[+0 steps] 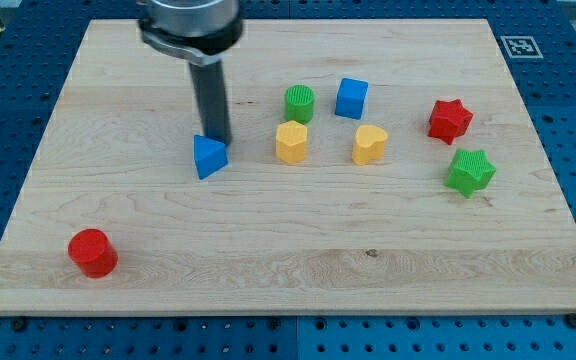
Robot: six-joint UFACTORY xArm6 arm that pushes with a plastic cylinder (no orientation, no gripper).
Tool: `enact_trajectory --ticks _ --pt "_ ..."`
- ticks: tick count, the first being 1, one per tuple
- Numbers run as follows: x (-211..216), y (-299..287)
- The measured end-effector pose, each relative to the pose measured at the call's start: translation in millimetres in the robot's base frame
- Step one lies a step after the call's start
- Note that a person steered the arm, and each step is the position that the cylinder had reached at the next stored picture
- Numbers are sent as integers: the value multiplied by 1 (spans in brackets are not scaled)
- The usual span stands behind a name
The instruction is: Slide the blue triangle to the red circle
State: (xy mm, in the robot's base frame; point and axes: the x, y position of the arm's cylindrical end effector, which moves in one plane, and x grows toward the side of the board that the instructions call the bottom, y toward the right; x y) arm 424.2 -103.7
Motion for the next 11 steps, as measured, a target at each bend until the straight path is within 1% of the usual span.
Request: enact_trajectory --ticks 1,2,3,4,5,6,7,8,9,10,11 --pt "16 -20" --pt "26 -20" --pt "22 -11" --pt "32 1" --pt "57 15" --pt "87 15" --pt "101 16" --pt "105 52" --pt "141 84" --pt "139 68" --pt "120 34"
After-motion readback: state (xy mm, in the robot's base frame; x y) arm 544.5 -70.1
